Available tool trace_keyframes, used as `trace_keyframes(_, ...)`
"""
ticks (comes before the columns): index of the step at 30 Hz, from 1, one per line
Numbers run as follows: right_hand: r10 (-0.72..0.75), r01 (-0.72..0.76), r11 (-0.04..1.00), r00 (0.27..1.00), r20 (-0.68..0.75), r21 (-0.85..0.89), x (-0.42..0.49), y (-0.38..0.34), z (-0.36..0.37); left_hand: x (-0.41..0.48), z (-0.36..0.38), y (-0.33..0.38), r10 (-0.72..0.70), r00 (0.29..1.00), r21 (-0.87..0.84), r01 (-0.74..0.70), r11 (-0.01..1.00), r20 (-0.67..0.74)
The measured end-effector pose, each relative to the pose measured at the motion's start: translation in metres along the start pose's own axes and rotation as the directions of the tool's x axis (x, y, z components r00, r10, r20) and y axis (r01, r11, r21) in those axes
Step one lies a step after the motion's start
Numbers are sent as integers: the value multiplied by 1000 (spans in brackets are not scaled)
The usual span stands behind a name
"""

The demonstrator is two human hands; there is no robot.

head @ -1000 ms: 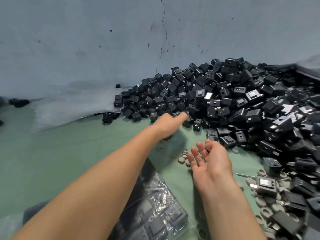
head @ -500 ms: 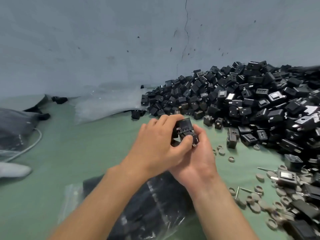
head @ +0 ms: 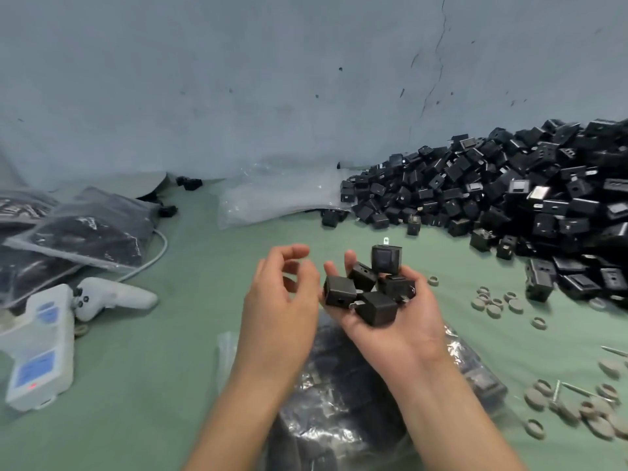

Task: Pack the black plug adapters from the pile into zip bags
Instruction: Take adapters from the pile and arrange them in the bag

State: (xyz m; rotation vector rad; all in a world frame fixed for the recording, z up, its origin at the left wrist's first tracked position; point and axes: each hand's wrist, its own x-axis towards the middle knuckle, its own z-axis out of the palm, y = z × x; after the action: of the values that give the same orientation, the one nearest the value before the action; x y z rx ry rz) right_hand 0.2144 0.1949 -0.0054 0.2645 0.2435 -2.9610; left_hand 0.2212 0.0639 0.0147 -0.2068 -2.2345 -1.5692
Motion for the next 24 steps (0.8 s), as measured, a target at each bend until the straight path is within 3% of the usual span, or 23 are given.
trace_keyframes(3, 8, -8, 1000, 1000, -11, 11, 2, 6, 0, -11, -11, -10, -117, 969, 196, 74, 978, 219)
trace_keyframes(5, 21, -21, 1000, 999, -24, 10, 2, 10, -1, -19, -19, -10, -154, 948, 246, 84, 966, 278)
trace_keyframes(8, 27, -27, 999, 999, -33, 20, 0, 15, -2, -27, -22, 10, -152, 966, 66, 142, 988, 209)
trace_keyframes(10, 25, -22, 998, 999, -42, 54, -1, 16, -2, -26, -39, 10, -184, 980, -37, 187, 982, 80)
trace_keyframes(12, 15, -9, 994, 999, -49, 108, -2, 12, -4, -23, -69, -8, -156, 987, 69, 154, 986, 35)
trace_keyframes(15, -34, 40, 992, 998, -53, 120, -1, 5, -4, -32, -110, -48, -315, 947, 120, 321, 939, -66)
trace_keyframes(18, -81, 86, 990, 995, -55, 109, 0, 2, -5, -45, -124, -68, -429, 902, 209, 429, 879, -46)
trace_keyframes(21, -100, 105, 991, 993, -59, 85, -2, 4, -8, -52, -125, -78, -374, 927, 457, 324, 828, 20)
trace_keyframes(24, -116, 120, 991, 991, -63, 67, -4, 5, -13, -57, -116, -74, -317, 933, 502, 196, 842, 167)
